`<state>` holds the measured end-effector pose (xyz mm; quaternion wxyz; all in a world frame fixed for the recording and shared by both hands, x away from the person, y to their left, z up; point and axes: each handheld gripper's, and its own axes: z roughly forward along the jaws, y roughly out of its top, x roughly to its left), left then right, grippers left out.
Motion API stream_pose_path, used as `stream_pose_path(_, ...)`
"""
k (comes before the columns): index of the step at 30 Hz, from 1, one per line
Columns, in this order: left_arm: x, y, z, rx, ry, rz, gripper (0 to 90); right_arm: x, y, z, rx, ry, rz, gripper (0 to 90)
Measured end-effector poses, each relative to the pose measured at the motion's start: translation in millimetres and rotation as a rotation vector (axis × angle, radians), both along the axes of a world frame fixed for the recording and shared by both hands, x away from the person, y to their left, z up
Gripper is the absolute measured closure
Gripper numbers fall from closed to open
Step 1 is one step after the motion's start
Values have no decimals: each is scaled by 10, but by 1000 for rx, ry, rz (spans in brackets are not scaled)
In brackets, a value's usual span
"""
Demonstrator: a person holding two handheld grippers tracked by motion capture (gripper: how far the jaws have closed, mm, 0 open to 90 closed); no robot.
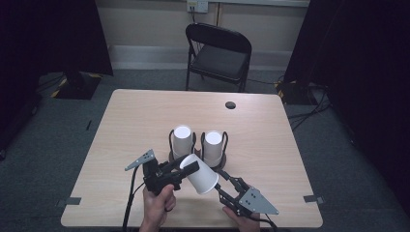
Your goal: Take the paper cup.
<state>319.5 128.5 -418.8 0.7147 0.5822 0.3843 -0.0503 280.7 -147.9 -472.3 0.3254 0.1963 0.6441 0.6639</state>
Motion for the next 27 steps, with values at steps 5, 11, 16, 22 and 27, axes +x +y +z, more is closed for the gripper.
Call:
stream_pose_path(5, 2, -16, -7, -35, 25, -31, 342, 30, 29, 25, -3, -23, 16, 665)
stream_pose_path(11, -44, -64, -11, -24, 17, -42, 341, 45, 50, 64, 18, -51, 32, 709)
stream_pose_path(16, -36, -108, -16, -51, 28, -68, 341, 84, 77, 68, 52, -69, 40, 740)
stream_pose_path(22, -27, -134, -54, -55, 46, -77, 341, 117, 87, 74, 62, -89, 35, 801)
stream_pose_path(27, -9, -138, -94, -78, 54, -86, 339, 116, 103, 72, 47, -95, 29, 835)
